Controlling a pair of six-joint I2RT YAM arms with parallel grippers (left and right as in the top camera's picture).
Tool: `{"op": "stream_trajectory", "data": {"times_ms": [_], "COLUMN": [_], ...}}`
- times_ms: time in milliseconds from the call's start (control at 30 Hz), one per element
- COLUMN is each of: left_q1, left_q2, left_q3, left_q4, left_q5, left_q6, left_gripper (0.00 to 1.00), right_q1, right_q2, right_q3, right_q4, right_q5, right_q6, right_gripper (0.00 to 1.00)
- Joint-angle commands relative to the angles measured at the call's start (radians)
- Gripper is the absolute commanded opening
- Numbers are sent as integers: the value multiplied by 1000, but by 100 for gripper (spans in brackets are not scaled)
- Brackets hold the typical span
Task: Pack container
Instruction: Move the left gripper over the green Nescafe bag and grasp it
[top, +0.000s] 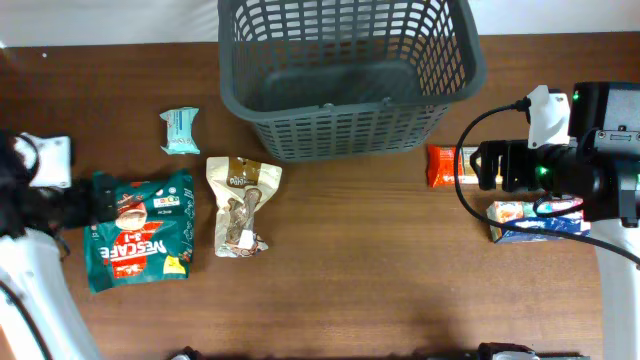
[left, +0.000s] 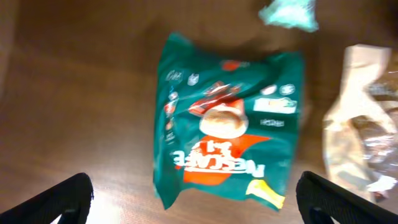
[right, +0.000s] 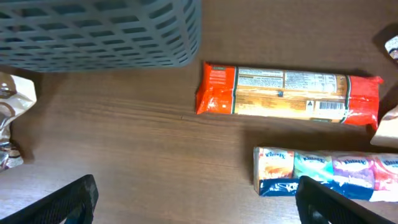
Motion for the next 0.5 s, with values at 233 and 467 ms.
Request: {"op": "stream_trajectory", "data": {"times_ms": [233, 467], "left_q1": [158, 156], "left_q2": [294, 459], "left_q3": [14, 14], "left_q4": [103, 114], "left_q5": [235, 251], "left_q6": [133, 151], "left_gripper": [96, 93], "right_q1": [5, 5], "right_q2": [3, 3], "right_q3": [17, 17], "right_q4": [-42, -43], "right_q5": [66, 66], "right_q6": [9, 9], "right_gripper": [99, 99]}}
